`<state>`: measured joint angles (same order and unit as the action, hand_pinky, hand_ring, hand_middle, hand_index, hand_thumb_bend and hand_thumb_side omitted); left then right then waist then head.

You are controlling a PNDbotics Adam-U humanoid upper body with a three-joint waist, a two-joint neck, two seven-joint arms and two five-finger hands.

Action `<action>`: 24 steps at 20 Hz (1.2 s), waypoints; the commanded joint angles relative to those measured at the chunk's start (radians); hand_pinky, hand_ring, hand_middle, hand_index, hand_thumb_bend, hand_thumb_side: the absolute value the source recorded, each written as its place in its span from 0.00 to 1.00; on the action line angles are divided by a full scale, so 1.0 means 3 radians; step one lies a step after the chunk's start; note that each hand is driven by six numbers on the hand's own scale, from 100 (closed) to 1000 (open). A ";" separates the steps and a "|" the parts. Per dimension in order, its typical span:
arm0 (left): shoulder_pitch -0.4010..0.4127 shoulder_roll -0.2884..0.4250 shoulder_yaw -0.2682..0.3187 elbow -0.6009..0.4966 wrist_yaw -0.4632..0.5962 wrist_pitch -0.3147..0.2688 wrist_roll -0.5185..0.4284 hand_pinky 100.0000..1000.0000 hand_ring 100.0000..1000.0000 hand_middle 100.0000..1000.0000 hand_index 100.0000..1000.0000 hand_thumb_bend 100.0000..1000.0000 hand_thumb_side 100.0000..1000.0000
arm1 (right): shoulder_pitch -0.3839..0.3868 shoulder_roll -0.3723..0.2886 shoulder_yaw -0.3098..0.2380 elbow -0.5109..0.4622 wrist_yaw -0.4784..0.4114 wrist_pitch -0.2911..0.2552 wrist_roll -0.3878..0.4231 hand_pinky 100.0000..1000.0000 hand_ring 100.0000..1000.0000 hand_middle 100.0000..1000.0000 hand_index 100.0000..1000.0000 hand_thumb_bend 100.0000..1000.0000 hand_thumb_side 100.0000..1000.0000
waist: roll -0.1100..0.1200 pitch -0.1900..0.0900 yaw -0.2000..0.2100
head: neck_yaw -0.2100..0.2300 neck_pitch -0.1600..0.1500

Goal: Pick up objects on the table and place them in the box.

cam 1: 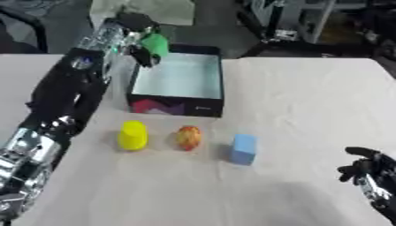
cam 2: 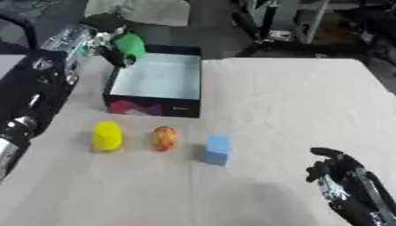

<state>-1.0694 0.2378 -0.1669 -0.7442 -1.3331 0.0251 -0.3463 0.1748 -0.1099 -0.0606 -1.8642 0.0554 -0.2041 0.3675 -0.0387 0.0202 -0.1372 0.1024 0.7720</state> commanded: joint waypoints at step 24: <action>0.0306 0.1572 -0.1238 -0.1806 0.2190 -0.0836 -0.1552 0.74 0.67 0.73 0.84 0.29 0.46 | -0.0016 -0.0092 -0.0041 -0.0026 0.0025 -0.0003 -0.0025 0.65 0.42 0.23 0.74 0.00 0.41 | 0.0074 -0.0083 0.0053 | -0.0105 -0.0007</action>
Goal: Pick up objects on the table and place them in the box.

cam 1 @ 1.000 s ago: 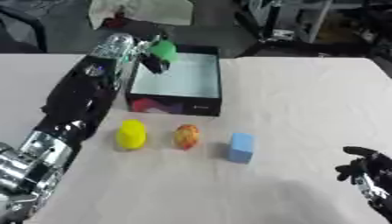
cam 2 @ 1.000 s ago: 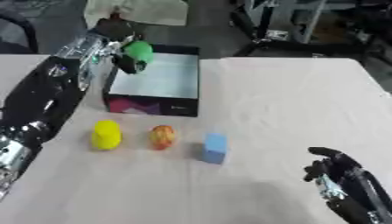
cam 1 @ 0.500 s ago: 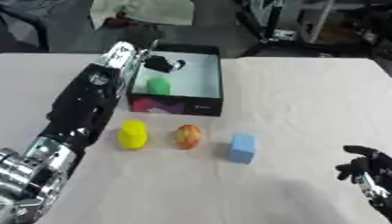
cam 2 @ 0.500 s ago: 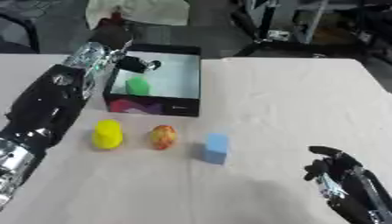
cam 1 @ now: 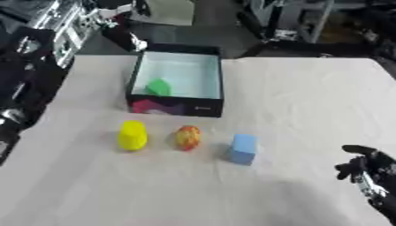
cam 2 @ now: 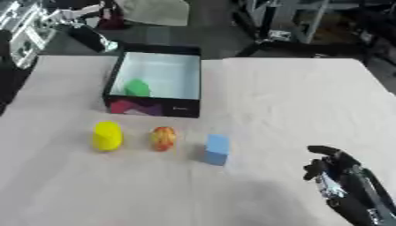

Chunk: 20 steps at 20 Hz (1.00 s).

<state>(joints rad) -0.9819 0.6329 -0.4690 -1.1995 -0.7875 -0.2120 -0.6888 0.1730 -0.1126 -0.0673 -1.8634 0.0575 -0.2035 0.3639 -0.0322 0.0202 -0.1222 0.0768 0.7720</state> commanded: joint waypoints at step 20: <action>0.0610 0.0103 -0.0487 -0.0040 0.0310 -0.0021 -0.0727 0.70 0.64 0.72 0.82 0.28 0.36 | -0.0029 -0.0084 -0.0019 -0.0037 0.0017 -0.0010 -0.0014 0.65 0.42 0.23 0.74 0.00 0.41 | 0.0046 -0.0058 -0.0013 | -0.0040 -0.0007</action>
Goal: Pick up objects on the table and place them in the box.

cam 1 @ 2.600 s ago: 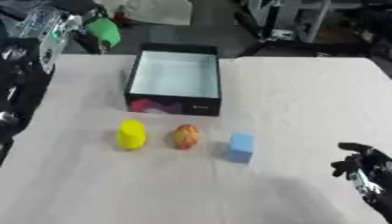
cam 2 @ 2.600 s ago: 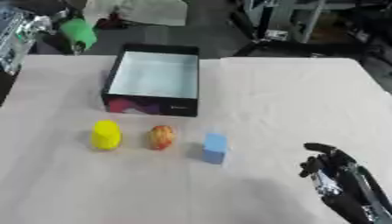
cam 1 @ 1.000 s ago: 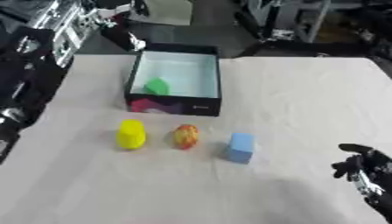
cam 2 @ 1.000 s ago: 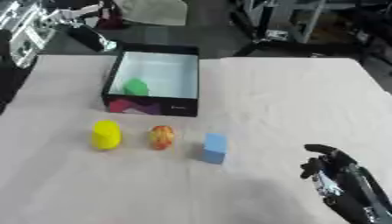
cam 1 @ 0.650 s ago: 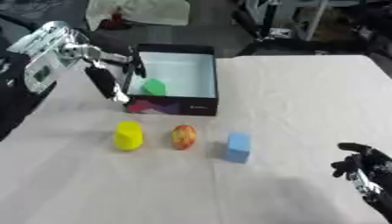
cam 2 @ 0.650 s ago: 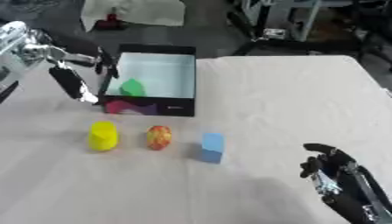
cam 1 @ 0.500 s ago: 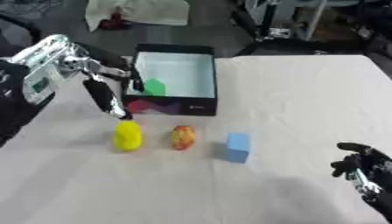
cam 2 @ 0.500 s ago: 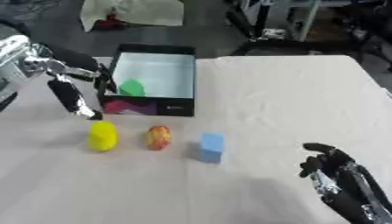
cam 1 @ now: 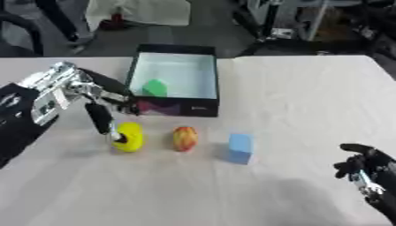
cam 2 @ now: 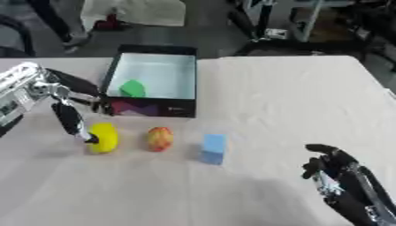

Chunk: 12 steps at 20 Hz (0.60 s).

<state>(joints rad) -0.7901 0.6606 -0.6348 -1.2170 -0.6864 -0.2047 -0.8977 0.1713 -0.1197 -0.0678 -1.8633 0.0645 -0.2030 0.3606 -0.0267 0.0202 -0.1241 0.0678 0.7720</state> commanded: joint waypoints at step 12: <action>-0.0437 0.0089 0.0554 -0.0452 -0.0041 0.0415 0.0339 0.46 0.34 0.40 0.54 0.00 0.25 | 0.0001 -0.0054 -0.0019 -0.0030 0.0002 -0.0009 -0.0008 0.65 0.42 0.23 0.74 0.00 0.41 | 0.0018 -0.0076 0.0014 | -0.0012 -0.0007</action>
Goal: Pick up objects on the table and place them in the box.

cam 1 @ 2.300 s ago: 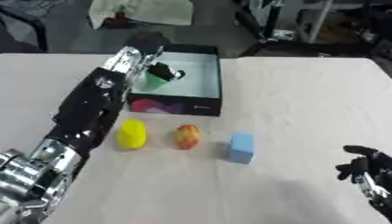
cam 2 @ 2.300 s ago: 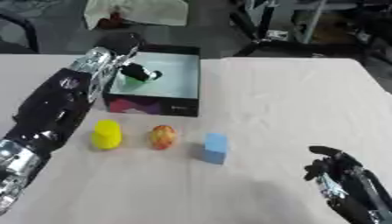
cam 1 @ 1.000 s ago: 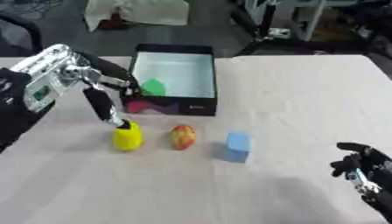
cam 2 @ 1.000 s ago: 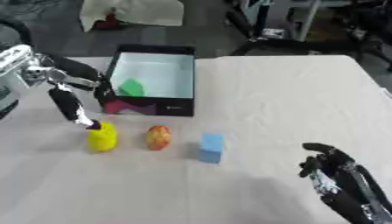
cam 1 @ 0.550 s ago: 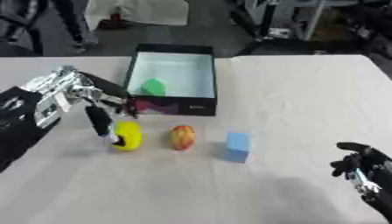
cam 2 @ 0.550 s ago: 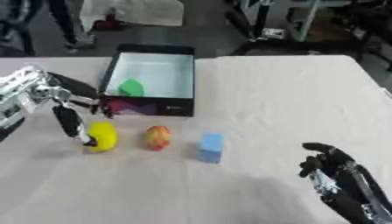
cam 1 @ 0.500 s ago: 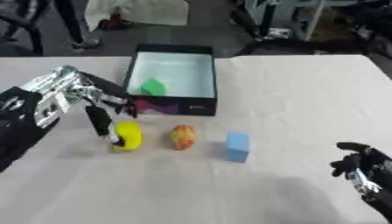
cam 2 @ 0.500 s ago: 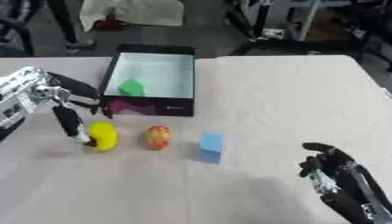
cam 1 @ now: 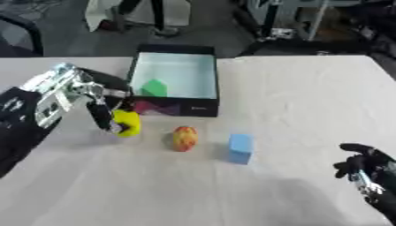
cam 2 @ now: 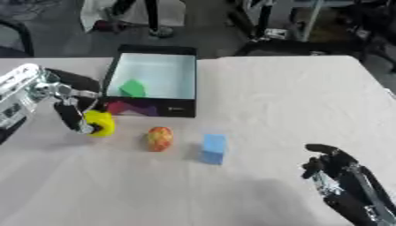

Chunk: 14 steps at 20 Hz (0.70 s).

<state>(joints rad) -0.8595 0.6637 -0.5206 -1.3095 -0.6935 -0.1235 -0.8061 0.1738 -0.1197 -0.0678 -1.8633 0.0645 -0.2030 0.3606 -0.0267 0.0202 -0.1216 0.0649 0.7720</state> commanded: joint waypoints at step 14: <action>-0.0815 -0.1535 0.1289 0.2169 -0.2515 0.0740 0.1579 0.62 0.53 0.63 0.80 0.22 0.29 | -0.0041 0.0003 0.0011 -0.0017 -0.0042 -0.0003 0.0027 0.65 0.42 0.23 0.74 0.00 0.42 | -0.0054 -0.0049 -0.0081 | 0.0095 -0.0007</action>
<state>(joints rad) -1.0824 0.2151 -0.1657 -0.6777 -1.4002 0.0807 -0.3944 0.1687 -0.1152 -0.0665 -1.8582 0.0567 -0.2030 0.3652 -0.0303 0.0194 -0.1447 0.0875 0.7720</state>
